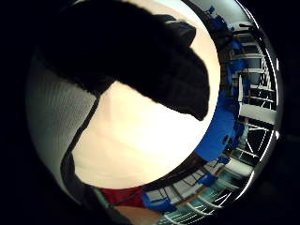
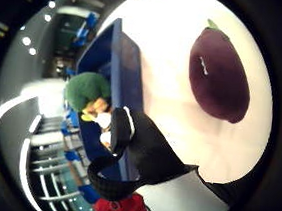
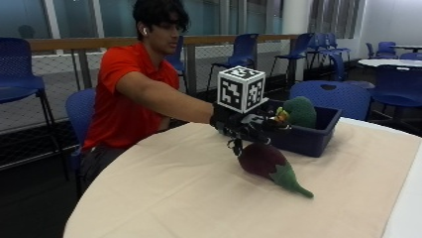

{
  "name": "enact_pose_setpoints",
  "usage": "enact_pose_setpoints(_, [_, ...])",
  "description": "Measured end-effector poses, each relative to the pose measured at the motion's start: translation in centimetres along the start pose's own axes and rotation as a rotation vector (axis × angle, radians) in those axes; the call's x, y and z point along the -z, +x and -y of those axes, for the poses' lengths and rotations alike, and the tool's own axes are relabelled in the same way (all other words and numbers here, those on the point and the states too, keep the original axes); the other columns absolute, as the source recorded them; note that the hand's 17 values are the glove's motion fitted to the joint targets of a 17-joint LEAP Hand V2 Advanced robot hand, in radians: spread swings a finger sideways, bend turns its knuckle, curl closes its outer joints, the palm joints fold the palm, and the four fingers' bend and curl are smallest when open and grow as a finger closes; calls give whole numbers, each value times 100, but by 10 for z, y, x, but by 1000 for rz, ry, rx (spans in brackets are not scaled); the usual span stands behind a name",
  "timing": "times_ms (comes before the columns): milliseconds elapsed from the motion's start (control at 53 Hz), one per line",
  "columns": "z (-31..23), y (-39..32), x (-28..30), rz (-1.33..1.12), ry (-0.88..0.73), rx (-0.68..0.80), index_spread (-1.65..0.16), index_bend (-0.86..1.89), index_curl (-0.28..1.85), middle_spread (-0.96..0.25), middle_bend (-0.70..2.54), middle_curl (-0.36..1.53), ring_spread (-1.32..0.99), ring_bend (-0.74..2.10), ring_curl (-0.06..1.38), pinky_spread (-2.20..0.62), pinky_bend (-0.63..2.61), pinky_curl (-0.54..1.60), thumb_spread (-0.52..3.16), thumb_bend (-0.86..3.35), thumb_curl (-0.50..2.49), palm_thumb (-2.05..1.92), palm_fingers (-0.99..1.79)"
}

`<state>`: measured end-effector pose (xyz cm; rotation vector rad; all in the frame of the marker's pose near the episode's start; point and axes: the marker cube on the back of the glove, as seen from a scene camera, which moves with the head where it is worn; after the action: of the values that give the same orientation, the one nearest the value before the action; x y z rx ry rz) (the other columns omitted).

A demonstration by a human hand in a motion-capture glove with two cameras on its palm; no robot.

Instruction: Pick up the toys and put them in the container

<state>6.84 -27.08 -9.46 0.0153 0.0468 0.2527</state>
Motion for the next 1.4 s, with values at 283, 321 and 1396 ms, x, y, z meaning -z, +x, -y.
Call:
enact_pose_setpoints(283, [38,-9,-40,-54,-138,-18,-36,13,23,-3,4,10,9,17,19,12,146,38,106,-5,22,-5,-30])
enact_pose_setpoints(321, [40,-9,-49,-77,-174,-25,-36,13,23,-2,4,9,9,18,20,11,146,38,107,-4,22,-5,-29])
enact_pose_setpoints(1396, [-78,-175,81,-197,174,307,-43,24,52,-33,36,22,-49,92,44,-45,97,33,85,18,79,65,96])
